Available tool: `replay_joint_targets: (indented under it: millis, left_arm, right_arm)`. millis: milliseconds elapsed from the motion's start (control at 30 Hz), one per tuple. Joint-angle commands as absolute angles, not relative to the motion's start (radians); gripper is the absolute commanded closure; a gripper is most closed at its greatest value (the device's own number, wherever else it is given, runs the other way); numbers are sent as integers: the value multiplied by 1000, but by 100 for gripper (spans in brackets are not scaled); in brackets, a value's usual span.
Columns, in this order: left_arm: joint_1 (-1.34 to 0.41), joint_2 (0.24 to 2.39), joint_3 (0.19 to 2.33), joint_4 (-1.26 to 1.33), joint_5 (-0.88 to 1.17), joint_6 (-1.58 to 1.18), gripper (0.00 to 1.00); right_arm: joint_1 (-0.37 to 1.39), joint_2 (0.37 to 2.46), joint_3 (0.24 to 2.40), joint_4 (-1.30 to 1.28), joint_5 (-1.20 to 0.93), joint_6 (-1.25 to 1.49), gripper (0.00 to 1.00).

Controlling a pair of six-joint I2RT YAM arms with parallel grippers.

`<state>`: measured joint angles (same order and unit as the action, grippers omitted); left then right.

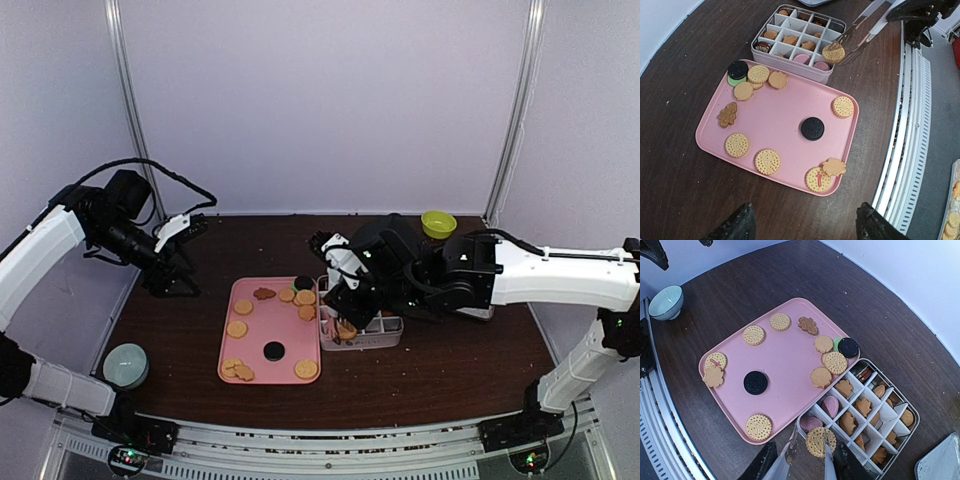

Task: Pack the cookies
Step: Adjust the fake cookies in the empty pocket of the box.

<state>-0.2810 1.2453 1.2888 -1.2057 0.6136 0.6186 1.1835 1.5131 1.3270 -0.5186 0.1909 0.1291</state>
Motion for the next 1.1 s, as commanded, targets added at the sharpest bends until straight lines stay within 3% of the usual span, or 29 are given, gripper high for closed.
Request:
replay_joint_targets:
  millis: [0, 400, 733, 1067]
  left_arm:
    - [-271, 1246, 1295, -1219, 644, 640, 29]
    - [-261, 1243, 1295, -1227, 655, 646, 29]
    - [-259, 1247, 1297, -1234, 659, 648, 30]
    - [-258, 1250, 1302, -1239, 664, 652, 31]
  right_arm:
    - [1188, 1534, 1376, -514, 237, 104, 62]
    - [1187, 1552, 1383, -535, 284, 74, 64]
    - [1171, 1538, 1390, -541, 314, 75, 77]
    - [1162, 1538, 1394, -539, 287, 66, 79]
